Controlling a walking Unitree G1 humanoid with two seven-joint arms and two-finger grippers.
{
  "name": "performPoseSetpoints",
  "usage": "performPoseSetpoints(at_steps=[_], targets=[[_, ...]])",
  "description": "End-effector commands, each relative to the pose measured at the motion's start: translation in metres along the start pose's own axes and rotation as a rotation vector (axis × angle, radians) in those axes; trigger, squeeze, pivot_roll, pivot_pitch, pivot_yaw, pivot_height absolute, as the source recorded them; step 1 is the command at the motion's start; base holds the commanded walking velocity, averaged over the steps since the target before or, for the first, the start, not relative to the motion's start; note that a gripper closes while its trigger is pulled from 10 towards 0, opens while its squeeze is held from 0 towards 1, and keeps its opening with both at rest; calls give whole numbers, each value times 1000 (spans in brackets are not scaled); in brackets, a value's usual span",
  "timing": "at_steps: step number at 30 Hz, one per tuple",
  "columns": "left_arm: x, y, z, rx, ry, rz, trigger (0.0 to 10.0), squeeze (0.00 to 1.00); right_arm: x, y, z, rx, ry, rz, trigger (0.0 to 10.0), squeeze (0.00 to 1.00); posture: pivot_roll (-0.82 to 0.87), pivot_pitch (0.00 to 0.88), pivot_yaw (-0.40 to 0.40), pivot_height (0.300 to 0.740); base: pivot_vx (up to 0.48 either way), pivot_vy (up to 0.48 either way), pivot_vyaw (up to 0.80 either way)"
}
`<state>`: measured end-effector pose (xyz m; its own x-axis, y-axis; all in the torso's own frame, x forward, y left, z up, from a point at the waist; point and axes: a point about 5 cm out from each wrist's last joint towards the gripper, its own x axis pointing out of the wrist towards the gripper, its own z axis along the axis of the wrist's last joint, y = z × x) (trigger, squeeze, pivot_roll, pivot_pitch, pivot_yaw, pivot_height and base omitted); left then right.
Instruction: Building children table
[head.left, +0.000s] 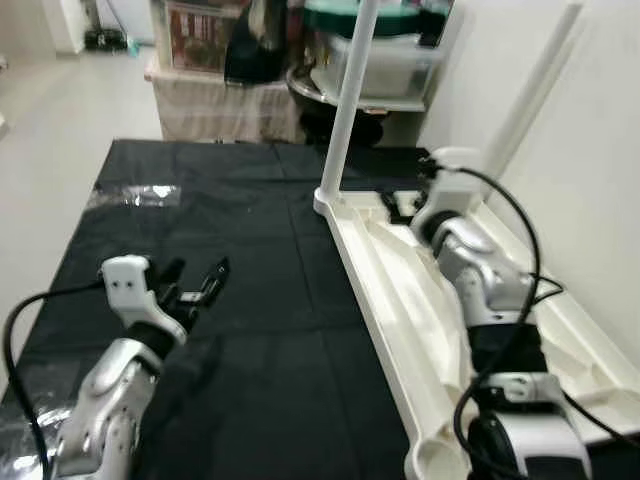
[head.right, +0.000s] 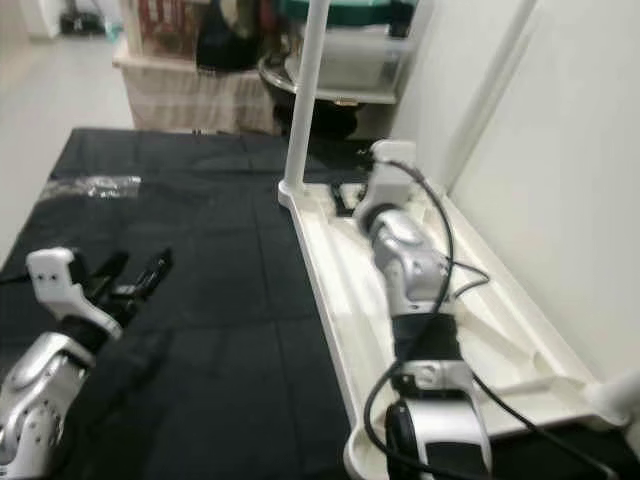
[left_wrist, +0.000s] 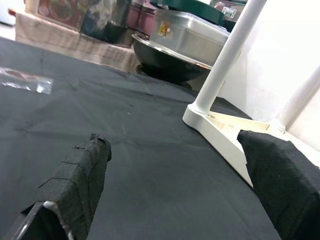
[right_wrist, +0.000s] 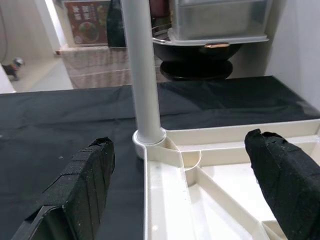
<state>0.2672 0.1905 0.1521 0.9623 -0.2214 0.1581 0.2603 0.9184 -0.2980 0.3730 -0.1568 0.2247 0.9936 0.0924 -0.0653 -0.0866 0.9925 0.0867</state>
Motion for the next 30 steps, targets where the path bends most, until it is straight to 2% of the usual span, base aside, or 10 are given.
performPoseSetpoints(at_steps=[1,11,13,15,18,19,22,25,26,30], targets=[[0,-1,-4,2,20,-7,10000,0,-1,-10,0,-6,-6,-36,10000,0,28,0,-91,740,0,0,0],[0,-2,-5,-16,13,-3,10000,0,0,-17,11,-15,-39,-52,10000,0,25,0,-93,740,0,-352,0],[0,-1,-5,-17,11,-1,10000,0,1,-18,14,-19,-45,-48,10000,0,25,0,-94,740,0,0,0],[0,-1,-5,-17,13,-1,10000,0,4,-18,26,-26,-37,-3,10000,0,21,0,-94,740,0,0,0],[0,-1,-6,-17,13,-2,10000,0,5,-17,29,-23,-27,12,10000,0,21,0,-94,740,0,0,0],[0,-2,-7,-17,20,-3,10000,0,8,-15,30,-48,38,49,10000,0,20,0,-94,740,0,0,0],[0,-2,-8,-15,24,-3,10000,0,10,-13,24,7,159,109,10000,0,18,0,-97,740,0,0,0],[-1,-2,-9,-13,33,1,10000,0,8,-4,7,39,325,195,10000,0,19,0,-100,740,0,0,0],[-1,-2,-9,-13,33,1,10000,0,8,-4,7,39,325,195,10000,0,19,0,-100,740,0,0,0],[-2,-1,-11,-11,45,6,10000,0,6,-7,-13,31,442,208,10000,0,14,0,-107,740,0,0,0]])
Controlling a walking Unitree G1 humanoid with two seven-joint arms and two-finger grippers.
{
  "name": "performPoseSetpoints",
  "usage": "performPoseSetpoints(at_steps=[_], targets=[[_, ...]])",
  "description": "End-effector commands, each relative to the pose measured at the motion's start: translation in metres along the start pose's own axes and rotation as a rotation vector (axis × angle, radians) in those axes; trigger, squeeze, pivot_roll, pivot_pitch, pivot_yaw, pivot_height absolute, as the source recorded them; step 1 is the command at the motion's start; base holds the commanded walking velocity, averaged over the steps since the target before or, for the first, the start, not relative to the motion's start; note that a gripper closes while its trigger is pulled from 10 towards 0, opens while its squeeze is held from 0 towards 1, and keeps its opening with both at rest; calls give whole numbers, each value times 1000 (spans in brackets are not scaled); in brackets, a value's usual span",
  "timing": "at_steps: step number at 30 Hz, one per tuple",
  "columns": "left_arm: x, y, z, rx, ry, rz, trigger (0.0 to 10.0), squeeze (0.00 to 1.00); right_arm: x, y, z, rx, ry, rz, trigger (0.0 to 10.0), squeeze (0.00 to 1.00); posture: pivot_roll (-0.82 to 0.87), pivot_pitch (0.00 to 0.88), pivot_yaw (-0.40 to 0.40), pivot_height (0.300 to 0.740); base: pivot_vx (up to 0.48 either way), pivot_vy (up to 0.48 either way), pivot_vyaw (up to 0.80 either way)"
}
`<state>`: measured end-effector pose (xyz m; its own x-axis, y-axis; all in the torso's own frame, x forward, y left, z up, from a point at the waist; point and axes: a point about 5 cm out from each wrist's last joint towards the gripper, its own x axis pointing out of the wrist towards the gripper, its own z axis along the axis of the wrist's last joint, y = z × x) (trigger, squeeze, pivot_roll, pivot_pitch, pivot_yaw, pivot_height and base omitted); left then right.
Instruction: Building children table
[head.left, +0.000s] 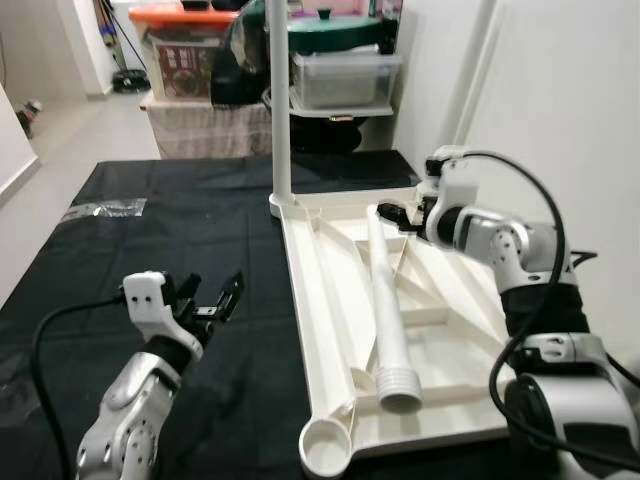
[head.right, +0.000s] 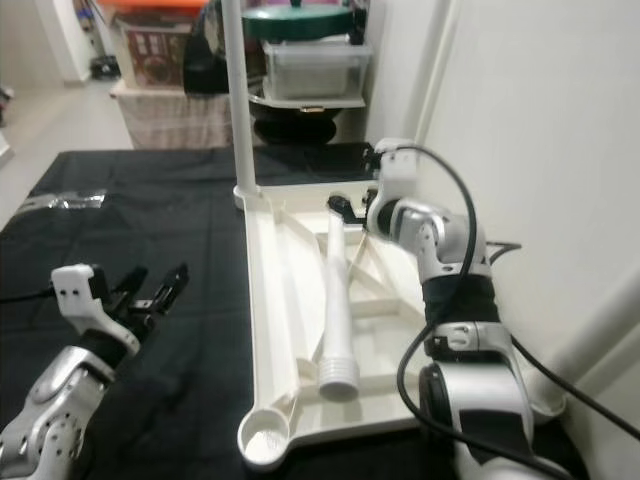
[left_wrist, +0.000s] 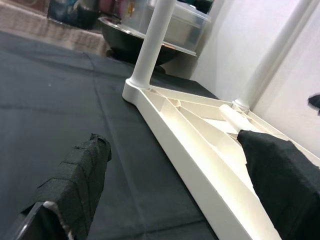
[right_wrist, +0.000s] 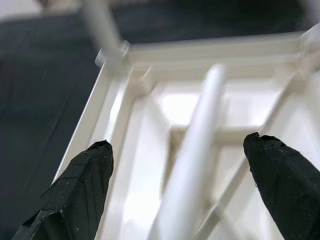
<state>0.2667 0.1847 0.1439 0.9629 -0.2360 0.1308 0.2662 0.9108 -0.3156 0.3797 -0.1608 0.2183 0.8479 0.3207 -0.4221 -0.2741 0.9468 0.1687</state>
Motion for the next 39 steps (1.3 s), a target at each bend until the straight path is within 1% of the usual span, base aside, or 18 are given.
performPoseSetpoints(at_steps=[1,3,7,9,10,13,16,17,18,20,21,23,24,25,32,35,38,39], targets=[[-2,2,-1,8,14,11,10000,0,2,-2,-7,4,41,-1,10000,0,14,0,-107,740,0,0,0],[-2,2,-2,10,18,13,10000,0,6,-10,-30,35,144,-18,10000,0,18,0,-110,740,0,0,0],[-2,3,-2,10,22,15,10000,0,7,-9,-44,57,217,6,10000,0,17,0,-107,740,0,0,0],[-2,4,-3,16,30,16,10000,0,9,-7,-57,7,287,18,10000,0,16,0,-105,740,0,0,0],[-2,4,-2,17,30,16,10000,0,10,-11,-64,-13,317,-3,10000,0,20,0,-109,740,0,0,0],[-1,4,-1,17,25,17,10000,0,12,-13,-74,-26,359,-16,10000,0,19,0,-109,740,0,0,0],[-1,4,-1,17,24,18,10000,0,12,-12,-75,-24,367,-7,10000,0,19,0,-109,740,0,0,0],[-1,4,-1,17,24,18,10000,0,13,-9,-79,-37,384,9,10000,0,18,0,-108,740,0,0,0],[0,4,-2,18,27,18,10000,0,15,-5,-91,-49,436,25,10000,0,18,0,-108,740,0,0,0],[0,4,-2,18,28,18,10000,0,16,-4,-97,-48,463,27,10000,0,18,0,-108,740,0,0,0],[0,4,-2,20,31,17,10000,0,17,-4,-106,-43,504,23,10000,0,15,0,-107,740,0,0,0],[0,4,-2,20,31,17,10000,0,17,-4,-106,-43,504,23,10000,0,15,0,-107,740,0,0,0],[0,4,-3,22,32,17,10000,0,17,-4,-113,-39,531,22,10000,0,15,0,-107,740,0,0,0],[1,4,-2,24,32,19,10000,0,18,-3,-118,-46,538,18,0,0,14,0,-113,740,0,0,0],[0,5,-2,26,30,32,10000,0,21,2,-120,-43,509,39,0,0,24,0,-123,740,0,0,0],[-2,6,-2,19,30,41,10000,0,24,7,-95,31,413,63,0,0,26,0,-123,740,0,0,0],[-2,7,-2,16,29,42,10000,0,24,8,-89,53,388,73,0,0,26,0,-123,740,0,0,0],[-2,7,-2,14,28,45,10000,0,23,14,-65,88,312,120,0,0,26,0,-122,740,0,0,0]])
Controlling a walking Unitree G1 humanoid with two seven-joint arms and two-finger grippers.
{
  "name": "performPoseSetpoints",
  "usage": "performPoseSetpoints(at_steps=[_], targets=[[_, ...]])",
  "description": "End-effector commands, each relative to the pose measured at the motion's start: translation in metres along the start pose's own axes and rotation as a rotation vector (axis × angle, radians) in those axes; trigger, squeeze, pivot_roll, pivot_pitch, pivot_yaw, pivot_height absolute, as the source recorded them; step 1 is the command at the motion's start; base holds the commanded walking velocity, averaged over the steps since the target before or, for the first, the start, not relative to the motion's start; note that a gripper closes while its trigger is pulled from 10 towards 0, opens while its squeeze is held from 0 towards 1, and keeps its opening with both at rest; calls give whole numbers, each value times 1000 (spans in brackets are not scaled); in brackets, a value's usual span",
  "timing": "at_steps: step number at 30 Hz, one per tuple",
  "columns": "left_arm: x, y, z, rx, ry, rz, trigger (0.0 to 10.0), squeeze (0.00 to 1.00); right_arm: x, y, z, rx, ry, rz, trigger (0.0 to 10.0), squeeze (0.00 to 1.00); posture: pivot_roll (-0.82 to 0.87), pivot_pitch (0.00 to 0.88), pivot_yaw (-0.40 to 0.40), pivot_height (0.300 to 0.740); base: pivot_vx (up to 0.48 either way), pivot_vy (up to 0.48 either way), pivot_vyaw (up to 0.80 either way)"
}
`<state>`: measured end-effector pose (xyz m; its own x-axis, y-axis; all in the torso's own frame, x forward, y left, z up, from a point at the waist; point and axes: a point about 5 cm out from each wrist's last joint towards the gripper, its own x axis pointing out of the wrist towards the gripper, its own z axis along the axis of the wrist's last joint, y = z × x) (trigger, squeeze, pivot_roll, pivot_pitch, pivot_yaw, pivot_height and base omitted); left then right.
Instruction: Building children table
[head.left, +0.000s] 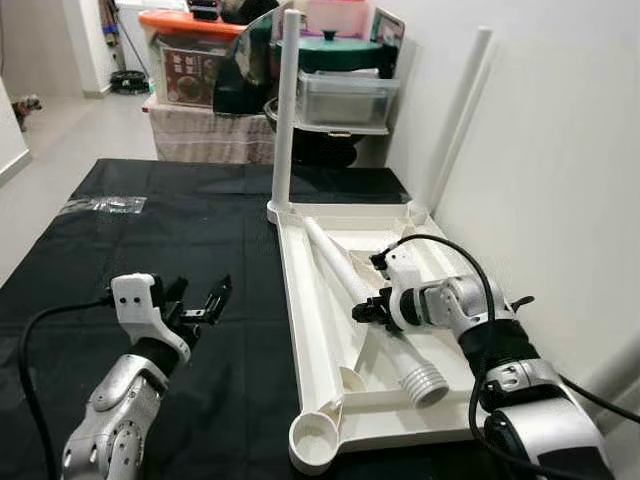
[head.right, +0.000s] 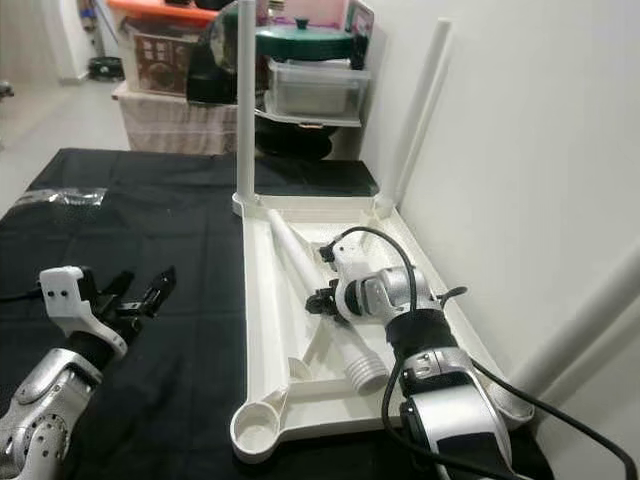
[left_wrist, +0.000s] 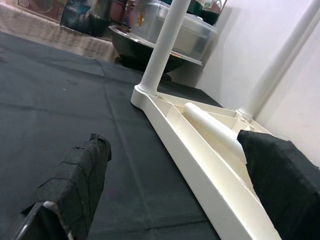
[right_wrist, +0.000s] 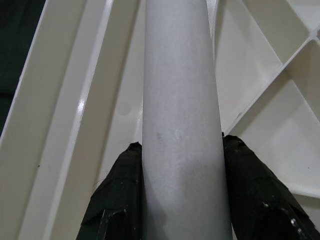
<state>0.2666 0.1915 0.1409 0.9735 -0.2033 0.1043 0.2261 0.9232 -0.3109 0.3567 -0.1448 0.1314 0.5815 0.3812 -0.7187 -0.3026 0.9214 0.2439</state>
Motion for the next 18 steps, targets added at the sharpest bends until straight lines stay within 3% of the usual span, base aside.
performPoseSetpoints(at_steps=[1,3,4,6,7,8,9,10,11,13,14,15,16,18], targets=[[0,0,-2,4,13,4,10000,0,-8,8,22,33,-88,56,0,0,26,0,-122,740,0,0,0],[1,0,0,-2,9,5,10000,0,-36,23,62,33,-284,187,0,0,24,0,-111,740,0,0,0],[1,0,0,-2,9,5,10000,0,-36,23,62,33,-284,187,0,0,24,0,-111,740,0,0,0],[2,0,1,-8,6,5,10000,0,-59,32,84,-15,-414,274,0,0,26,0,-108,740,0,0,0],[2,0,1,-8,6,5,10000,0,-59,32,84,-15,-414,274,0,0,26,0,-108,740,0,0,0],[2,0,1,-9,3,3,10000,0,-73,34,94,-56,-496,306,0,0,28,0,-106,740,0,0,0],[2,0,1,-9,3,3,10000,0,-73,34,94,-56,-496,306,0,0,28,0,-106,740,0,0,0],[3,1,3,-17,-1,-1,10000,0,-89,35,105,-83,-574,339,0,0,29,0,-101,740,0,0,0],[3,1,3,-17,-1,-1,10000,0,-89,35,105,-83,-574,339,0,0,29,0,-101,740,0,0,0],[5,-3,9,-89,-28,-39,10000,0,-122,40,122,-115,-785,423,0,0,25,0,-93,740,0,0,0],[5,-3,9,-89,-28,-39,10000,0,-122,40,122,-115,-785,423,0,0,25,0,-93,740,0,0,0],[5,-16,13,-189,-40,-149,10000,0,-128,46,122,-95,-932,440,0,0,23,0,-82,740,0,0,0],[5,-16,13,-189,-40,-149,10000,0,-128,46,122,-95,-932,440,0,0,23,0,-82,740,0,0,0],[3,-28,12,-226,-18,-253,10000,0,-118,57,113,-89,-970,431,0,0,26,0,-77,740,0,0,0]])
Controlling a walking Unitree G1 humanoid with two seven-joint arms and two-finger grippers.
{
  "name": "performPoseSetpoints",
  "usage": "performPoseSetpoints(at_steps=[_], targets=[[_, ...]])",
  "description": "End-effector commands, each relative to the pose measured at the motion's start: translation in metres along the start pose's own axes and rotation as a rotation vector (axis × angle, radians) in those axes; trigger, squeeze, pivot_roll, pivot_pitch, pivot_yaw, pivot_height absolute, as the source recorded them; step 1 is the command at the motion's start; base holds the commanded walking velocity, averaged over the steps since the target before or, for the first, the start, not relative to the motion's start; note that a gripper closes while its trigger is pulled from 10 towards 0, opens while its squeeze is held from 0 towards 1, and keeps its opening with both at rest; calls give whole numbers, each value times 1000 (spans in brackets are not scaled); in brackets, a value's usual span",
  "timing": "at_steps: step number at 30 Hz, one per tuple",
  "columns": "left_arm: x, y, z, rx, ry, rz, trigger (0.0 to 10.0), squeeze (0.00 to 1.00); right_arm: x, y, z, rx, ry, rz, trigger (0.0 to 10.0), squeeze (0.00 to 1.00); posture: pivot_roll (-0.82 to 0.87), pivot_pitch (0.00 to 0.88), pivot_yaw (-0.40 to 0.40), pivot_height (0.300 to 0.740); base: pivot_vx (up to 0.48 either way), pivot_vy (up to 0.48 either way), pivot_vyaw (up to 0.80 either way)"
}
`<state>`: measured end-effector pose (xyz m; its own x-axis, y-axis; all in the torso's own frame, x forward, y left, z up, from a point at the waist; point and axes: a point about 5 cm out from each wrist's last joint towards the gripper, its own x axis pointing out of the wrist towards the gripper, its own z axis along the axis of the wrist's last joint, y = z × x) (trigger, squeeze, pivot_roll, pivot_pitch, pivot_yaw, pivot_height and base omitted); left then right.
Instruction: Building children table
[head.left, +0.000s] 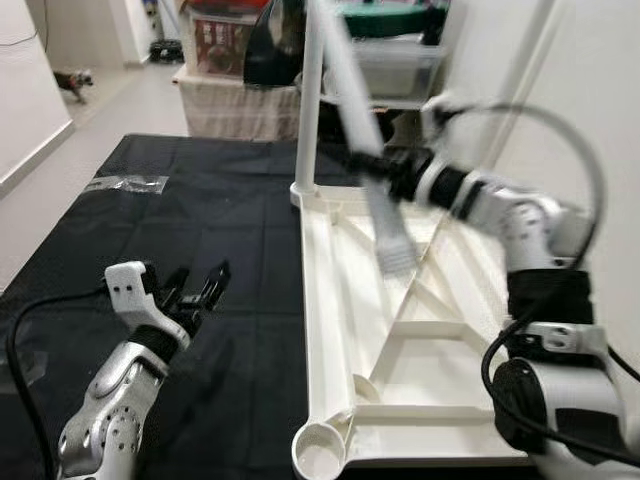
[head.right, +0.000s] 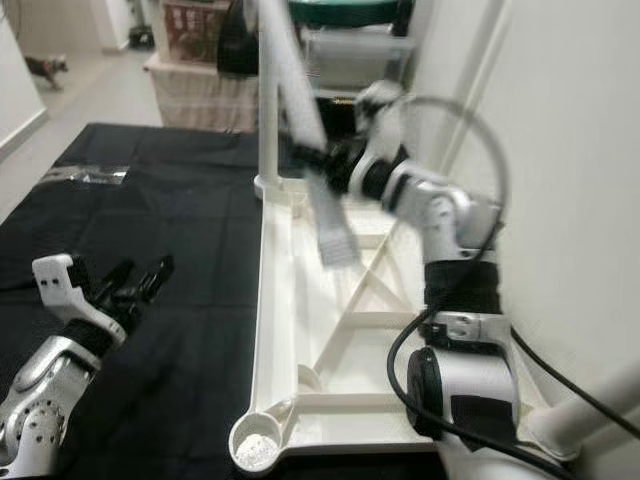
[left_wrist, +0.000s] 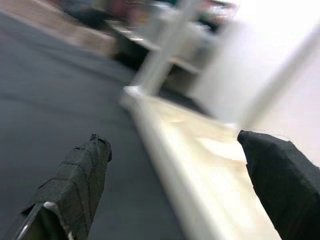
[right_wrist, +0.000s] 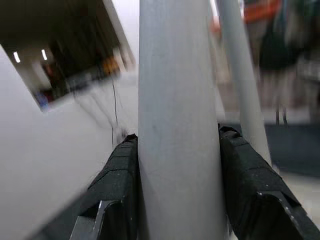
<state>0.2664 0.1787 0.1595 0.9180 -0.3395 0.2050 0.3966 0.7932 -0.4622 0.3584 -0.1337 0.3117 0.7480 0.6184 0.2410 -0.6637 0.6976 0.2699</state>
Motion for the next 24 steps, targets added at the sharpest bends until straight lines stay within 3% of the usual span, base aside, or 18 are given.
performPoseSetpoints(at_steps=[1,4,7,8,10,21,22,24], targets=[[-1,-14,-5,-36,40,-110,10000,0,0,7,-16,4,-20,-6,0,0,26,0,-77,740,0,0,0],[-3,-21,-7,-62,70,-183,10000,0,2,18,-30,-15,-19,-1,0,0,24,0,-74,740,0,0,0],[-8,-36,-9,-110,140,-343,10000,0,9,50,-54,-15,-13,50,0,0,29,0,-74,740,0,0,0],[-8,-36,-9,-110,140,-343,10000,0,9,50,-54,-15,-13,50,0,0,29,0,-74,740,0,0,0],[-7,-39,-9,-116,163,-399,10000,0,13,68,-65,-13,3,114,0,0,34,0,-76,740,0,0,0],[-1,-35,-11,-120,229,-459,10000,0,17,93,-65,-9,-15,229,0,0,30,0,-75,740,0,0,0],[7,-33,-9,-114,241,-479,10000,0,16,107,-65,-9,-23,292,0,0,23,0,-66,740,0,0,0],[7,-33,-9,-114,241,-479,10000,0,16,107,-65,-9,-23,292,0,0,23,0,-66,740,0,0,0]])
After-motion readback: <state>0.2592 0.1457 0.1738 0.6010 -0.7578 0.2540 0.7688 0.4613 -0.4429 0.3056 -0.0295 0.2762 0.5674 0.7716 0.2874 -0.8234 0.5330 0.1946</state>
